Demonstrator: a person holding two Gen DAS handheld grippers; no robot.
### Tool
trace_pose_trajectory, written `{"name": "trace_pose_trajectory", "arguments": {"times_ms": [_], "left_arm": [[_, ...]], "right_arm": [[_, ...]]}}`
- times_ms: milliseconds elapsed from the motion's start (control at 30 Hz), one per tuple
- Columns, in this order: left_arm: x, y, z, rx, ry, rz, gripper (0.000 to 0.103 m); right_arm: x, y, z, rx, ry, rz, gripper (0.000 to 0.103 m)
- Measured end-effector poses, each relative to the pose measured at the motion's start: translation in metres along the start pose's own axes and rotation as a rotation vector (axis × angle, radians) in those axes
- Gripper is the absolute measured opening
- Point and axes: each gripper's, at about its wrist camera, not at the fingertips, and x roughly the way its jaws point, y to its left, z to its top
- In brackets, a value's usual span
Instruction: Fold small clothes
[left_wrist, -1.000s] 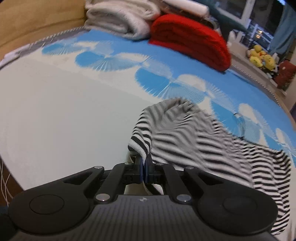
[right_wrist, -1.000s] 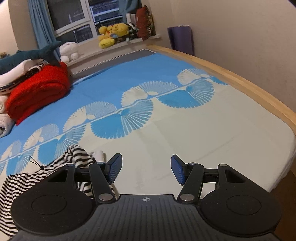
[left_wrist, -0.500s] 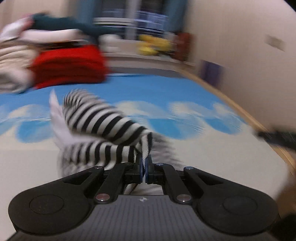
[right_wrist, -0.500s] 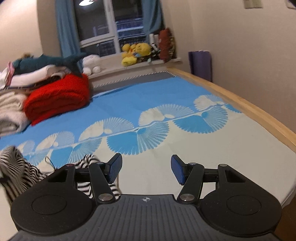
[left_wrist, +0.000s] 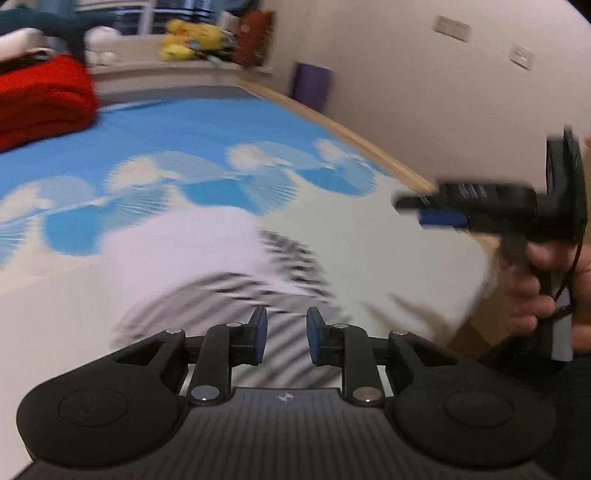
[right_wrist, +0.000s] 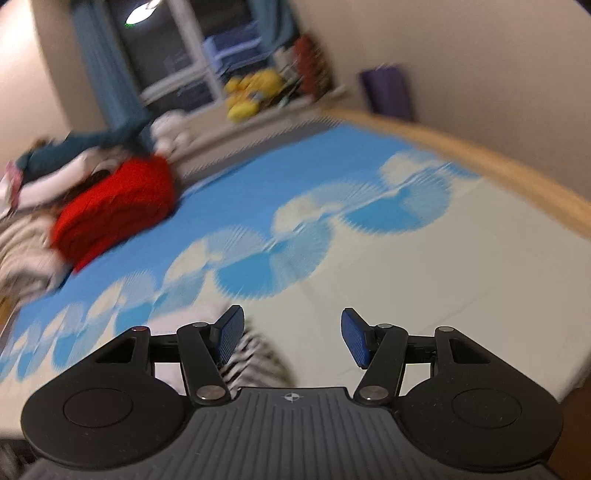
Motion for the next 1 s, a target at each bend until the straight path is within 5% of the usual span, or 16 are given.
{"name": "trace_pose_trajectory", "arguments": {"times_ms": [200,367,433,467,500,667,767,867,1000], "left_arm": [[-0.026,0.088,-0.02,-0.097,0.009,0.154,0.034],[-0.036,0.121,-0.034,-0.325,0.008,0.145,0.043],[-0.032,0.12,-0.03,-0.357,-0.017,0.107,0.068],[-0.028,0.118,-0.028,-0.355,-0.011,0.09,0.072],[-0.021,0.114,-0.029,-0.348,0.009,0.073,0.076],[0.018,0.096,-0.034,-0.333,0.174,-0.01,0.084],[0.037,0.091,-0.044,-0.327,0.275,0.005,0.084],[0.055,0.094,-0.057,-0.338,0.394,0.025,0.086],[0.053,0.097,-0.057,-0.331,0.443,0.024,0.086]], "right_arm": [[0.067,0.02,-0.017,0.047,0.296,0.13,0.061],[0.104,0.029,-0.038,0.038,0.496,0.119,0.061],[0.103,0.037,-0.042,-0.005,0.517,0.141,0.056],[0.1,0.039,-0.043,-0.019,0.513,0.16,0.033],[0.095,0.04,-0.042,-0.028,0.499,0.179,0.0],[0.05,0.004,-0.016,0.147,0.309,0.298,0.0],[0.05,-0.009,-0.023,0.125,0.366,0.183,0.0],[0.077,0.002,-0.05,-0.035,0.54,0.032,0.0],[0.088,0.02,-0.069,-0.168,0.58,-0.021,0.0]]}}
